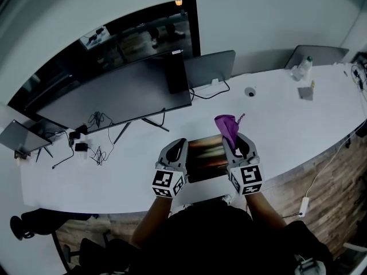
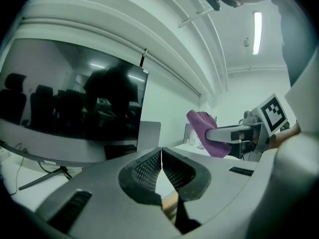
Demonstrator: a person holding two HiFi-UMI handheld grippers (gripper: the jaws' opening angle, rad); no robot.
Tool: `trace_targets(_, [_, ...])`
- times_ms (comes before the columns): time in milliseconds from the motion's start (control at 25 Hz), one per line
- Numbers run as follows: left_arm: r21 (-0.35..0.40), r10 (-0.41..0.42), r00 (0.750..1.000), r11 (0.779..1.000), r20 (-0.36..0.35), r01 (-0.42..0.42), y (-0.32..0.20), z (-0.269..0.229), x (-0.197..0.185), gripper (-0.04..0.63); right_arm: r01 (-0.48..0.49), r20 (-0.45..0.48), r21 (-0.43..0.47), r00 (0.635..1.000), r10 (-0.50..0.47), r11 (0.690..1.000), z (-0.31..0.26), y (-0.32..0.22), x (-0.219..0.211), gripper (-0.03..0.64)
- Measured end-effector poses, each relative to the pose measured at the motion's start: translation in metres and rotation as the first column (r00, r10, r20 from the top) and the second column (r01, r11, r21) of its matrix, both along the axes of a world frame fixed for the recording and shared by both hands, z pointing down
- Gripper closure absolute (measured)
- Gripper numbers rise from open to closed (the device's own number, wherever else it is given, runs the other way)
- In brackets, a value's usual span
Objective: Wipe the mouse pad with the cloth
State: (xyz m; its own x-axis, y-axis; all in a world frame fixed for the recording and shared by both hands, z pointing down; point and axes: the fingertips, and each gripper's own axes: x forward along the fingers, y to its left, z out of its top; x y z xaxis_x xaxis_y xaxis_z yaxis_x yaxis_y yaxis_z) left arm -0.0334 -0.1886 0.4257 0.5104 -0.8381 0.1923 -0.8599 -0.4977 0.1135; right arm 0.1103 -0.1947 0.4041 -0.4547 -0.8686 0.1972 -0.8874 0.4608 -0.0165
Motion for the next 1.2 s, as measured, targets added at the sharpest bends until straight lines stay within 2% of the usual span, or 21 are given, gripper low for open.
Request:
trace_targets(160, [0.037, 0.0, 1.0, 0.999, -0.001, 0.0, -0.002, -0.019, -0.001, 0.572, 0.006, 0.025, 0.073, 1.0, -0.008, 0.997, -0.023, 0.0, 0.0, 0.499])
trace_targets(320, [0.069, -0.008, 1.0, 0.998, -0.015, 0.009, -0.004, -0.032, -0.003, 0.572, -0.003, 0.049, 0.1, 0.999, -0.002, 0.995, -0.04, -0.002, -0.001, 0.499])
trace_targets(640, [0.099, 0.004, 1.0, 0.995, -0.026, -0.002, 0.0, -0.047, -0.002, 0.572, 0.001, 0.028, 0.157, 1.0, -0.006, 0.988, -0.059, -0.001, -0.009, 0.499])
trace_targets(1200, [0.112, 0.011, 1.0, 0.994, -0.006, -0.01, 0.003, -0.048, -0.001, 0.572, -0.026, -0.002, 0.158, 1.0, 0.026, 0.987, -0.052, 0.003, -0.003, 0.503])
